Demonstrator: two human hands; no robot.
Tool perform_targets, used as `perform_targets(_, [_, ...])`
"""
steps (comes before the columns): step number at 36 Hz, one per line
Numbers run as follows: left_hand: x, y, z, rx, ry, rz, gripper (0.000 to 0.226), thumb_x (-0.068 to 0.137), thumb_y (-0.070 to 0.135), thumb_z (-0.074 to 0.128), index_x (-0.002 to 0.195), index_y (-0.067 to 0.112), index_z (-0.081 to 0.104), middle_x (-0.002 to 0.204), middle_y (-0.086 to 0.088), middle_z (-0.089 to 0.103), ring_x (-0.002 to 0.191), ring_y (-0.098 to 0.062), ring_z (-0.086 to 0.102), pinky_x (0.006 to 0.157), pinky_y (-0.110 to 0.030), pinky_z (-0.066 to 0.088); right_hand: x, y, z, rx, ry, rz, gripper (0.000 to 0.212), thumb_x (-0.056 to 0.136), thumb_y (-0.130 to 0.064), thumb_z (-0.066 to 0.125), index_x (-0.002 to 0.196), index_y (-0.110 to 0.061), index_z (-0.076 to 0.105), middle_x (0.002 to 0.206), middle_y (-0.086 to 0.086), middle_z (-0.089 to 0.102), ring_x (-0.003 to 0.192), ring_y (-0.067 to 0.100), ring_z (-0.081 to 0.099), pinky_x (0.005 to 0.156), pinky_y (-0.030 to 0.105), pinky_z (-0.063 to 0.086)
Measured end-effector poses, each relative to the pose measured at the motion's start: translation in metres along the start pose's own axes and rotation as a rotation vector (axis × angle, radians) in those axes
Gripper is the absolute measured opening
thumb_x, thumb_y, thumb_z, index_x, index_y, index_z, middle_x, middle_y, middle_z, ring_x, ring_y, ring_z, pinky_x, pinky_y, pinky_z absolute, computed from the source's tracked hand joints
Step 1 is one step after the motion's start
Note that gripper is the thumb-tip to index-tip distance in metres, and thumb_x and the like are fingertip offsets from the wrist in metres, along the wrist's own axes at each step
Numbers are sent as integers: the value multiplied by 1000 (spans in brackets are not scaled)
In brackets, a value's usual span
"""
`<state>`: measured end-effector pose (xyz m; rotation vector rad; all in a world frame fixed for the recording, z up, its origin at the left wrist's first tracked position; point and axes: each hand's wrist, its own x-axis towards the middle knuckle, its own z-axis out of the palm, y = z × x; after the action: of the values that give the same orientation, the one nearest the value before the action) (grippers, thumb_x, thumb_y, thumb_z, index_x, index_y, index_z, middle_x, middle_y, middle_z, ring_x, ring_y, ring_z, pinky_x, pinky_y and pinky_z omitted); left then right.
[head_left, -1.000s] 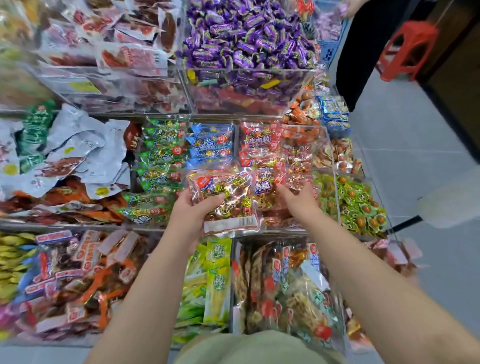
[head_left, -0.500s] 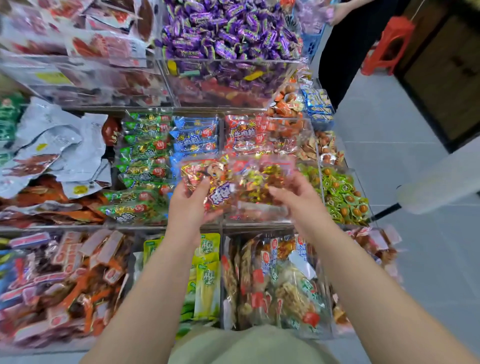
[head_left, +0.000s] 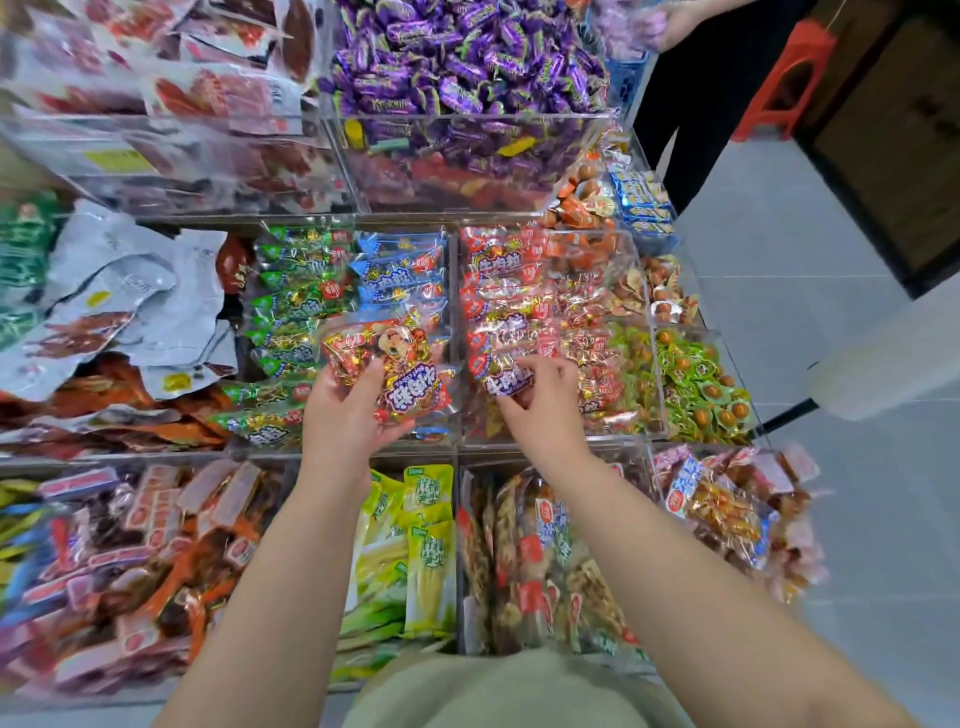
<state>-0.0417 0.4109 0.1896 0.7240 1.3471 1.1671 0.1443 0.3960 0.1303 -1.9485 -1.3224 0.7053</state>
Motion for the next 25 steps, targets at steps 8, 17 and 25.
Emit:
perform_targets(8, [3, -2, -10, -60, -4, -14, 9, 97, 23, 55, 103, 28, 60, 101, 3, 73, 88, -17, 73, 61, -34, 59, 11, 20, -7, 18, 53, 158, 106, 60, -51, 82, 142, -28, 19, 139, 4, 43, 128, 22, 42, 103, 36, 37])
perform_targets(17, [2, -1, 7, -169, -270, -84, 21, 97, 9, 52, 113, 21, 57, 104, -2, 74, 91, -21, 72, 63, -36, 59, 17, 13, -8, -9, -60, 248, 111, 64, -54, 78, 147, -19, 13, 148, 7, 30, 136, 27, 29, 112, 45, 28])
perform_targets(25, [3, -12, 40, 163, -545, -66, 15, 97, 28, 55, 109, 33, 60, 100, 6, 75, 92, -13, 71, 69, -29, 57, 2, -16, -74, 603, -227, 220, 77, 62, -62, 72, 129, -30, 51, 111, -6, 64, 89, 9, 61, 79, 32, 53])
